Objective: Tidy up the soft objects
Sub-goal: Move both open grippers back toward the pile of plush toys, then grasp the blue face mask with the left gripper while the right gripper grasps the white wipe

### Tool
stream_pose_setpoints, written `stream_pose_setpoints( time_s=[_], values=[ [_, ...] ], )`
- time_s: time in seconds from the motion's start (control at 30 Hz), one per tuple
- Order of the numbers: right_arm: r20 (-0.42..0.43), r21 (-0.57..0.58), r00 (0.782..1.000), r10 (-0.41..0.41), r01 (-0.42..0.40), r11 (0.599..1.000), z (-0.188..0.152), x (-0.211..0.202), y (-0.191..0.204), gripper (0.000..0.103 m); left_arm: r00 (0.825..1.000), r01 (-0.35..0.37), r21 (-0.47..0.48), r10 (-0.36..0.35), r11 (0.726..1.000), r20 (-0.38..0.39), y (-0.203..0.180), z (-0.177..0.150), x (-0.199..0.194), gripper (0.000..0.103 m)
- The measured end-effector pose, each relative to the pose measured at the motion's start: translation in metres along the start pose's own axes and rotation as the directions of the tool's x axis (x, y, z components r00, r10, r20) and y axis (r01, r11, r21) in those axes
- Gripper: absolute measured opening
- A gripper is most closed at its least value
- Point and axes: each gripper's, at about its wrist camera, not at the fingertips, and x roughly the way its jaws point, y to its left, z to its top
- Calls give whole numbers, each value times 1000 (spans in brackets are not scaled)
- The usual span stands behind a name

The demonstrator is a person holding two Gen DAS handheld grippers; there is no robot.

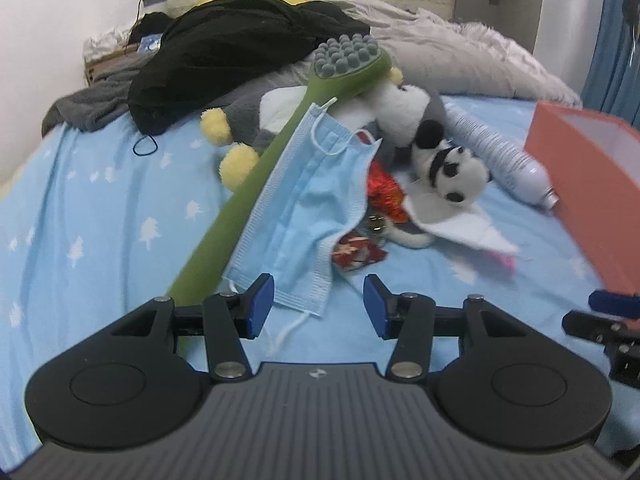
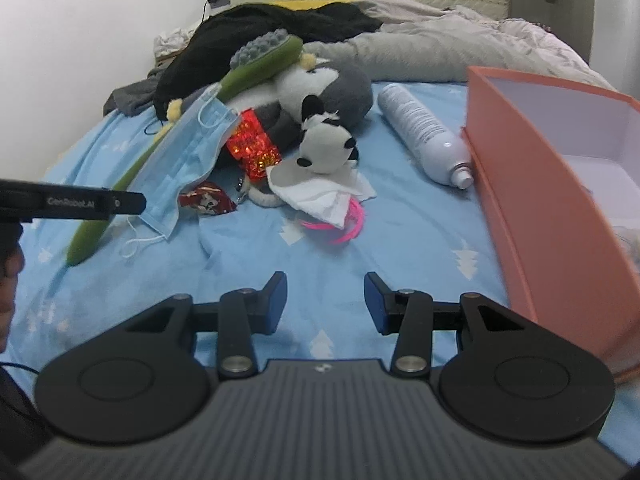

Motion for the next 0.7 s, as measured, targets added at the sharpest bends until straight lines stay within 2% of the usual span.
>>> stream_pose_setpoints(
  time_s=[0.17, 0.43, 0.7],
  values=[
    [4, -58, 1000, -1, 1, 998, 10, 26, 5, 45, 1000, -5, 12, 5, 1000, -8, 3, 5, 23, 56],
    [69, -97, 998, 0, 7, 995, 42, 56, 9, 44, 1000, 13, 14, -13, 1000, 14, -5, 22, 50, 55],
    [53, -193, 998, 18, -7, 981, 49, 85, 22, 44, 1000, -2, 93, 2, 996, 1, -25, 33, 85, 56]
  ],
)
